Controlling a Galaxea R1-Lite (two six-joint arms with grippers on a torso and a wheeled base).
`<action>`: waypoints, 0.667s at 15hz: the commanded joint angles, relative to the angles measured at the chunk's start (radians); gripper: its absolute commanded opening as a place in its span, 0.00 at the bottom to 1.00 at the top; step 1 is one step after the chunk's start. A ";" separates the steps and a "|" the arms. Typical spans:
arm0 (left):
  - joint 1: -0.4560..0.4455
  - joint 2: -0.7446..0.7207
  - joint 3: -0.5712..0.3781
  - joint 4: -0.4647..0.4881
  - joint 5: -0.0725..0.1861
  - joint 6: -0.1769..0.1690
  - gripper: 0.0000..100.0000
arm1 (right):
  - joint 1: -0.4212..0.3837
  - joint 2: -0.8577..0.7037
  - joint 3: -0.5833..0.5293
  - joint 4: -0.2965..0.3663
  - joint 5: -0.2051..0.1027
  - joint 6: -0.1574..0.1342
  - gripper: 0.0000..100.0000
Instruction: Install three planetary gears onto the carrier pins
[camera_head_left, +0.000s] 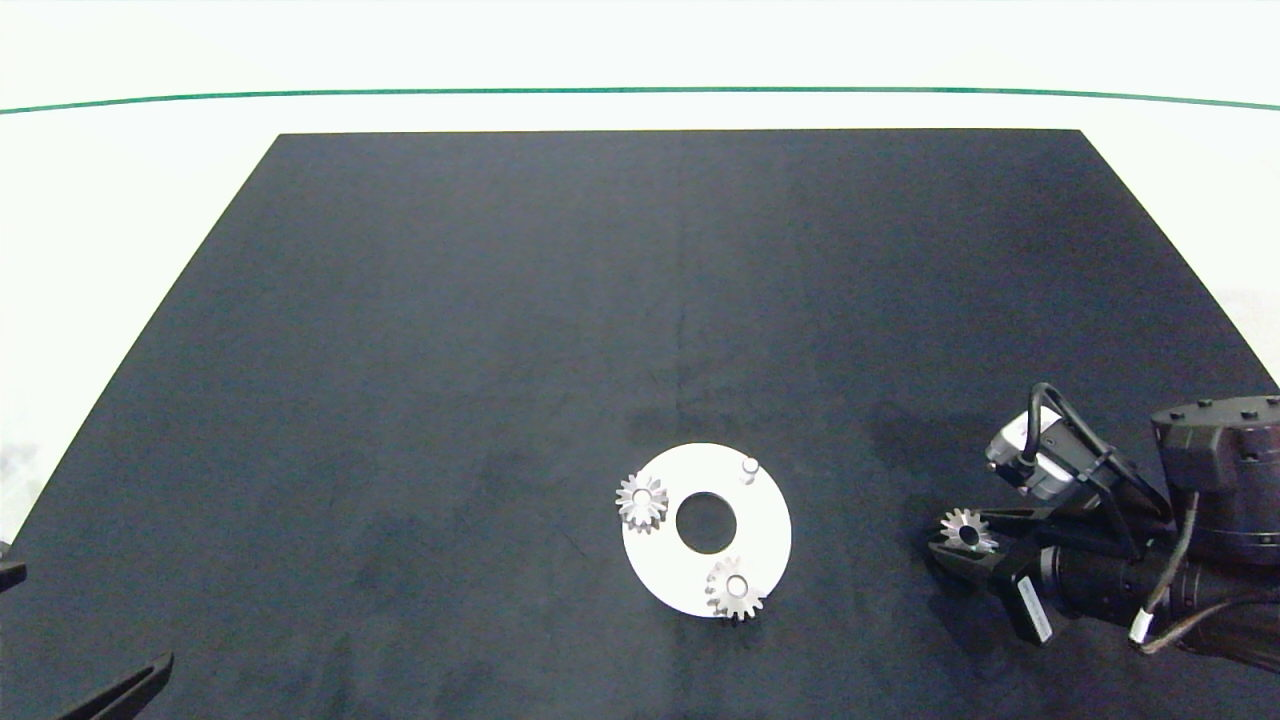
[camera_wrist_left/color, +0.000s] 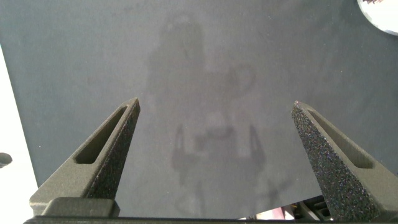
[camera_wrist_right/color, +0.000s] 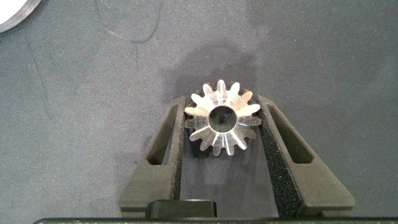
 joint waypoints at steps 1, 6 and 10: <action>0.000 0.001 0.002 0.002 0.002 0.001 1.00 | 0.000 -0.001 0.002 0.000 -0.001 -0.002 0.19; 0.001 0.001 -0.006 0.002 0.002 -0.007 1.00 | 0.002 -0.003 0.014 0.000 -0.001 -0.003 0.09; 0.000 0.000 0.004 0.002 0.002 -0.007 1.00 | -0.004 -0.010 0.014 0.000 0.001 -0.006 0.04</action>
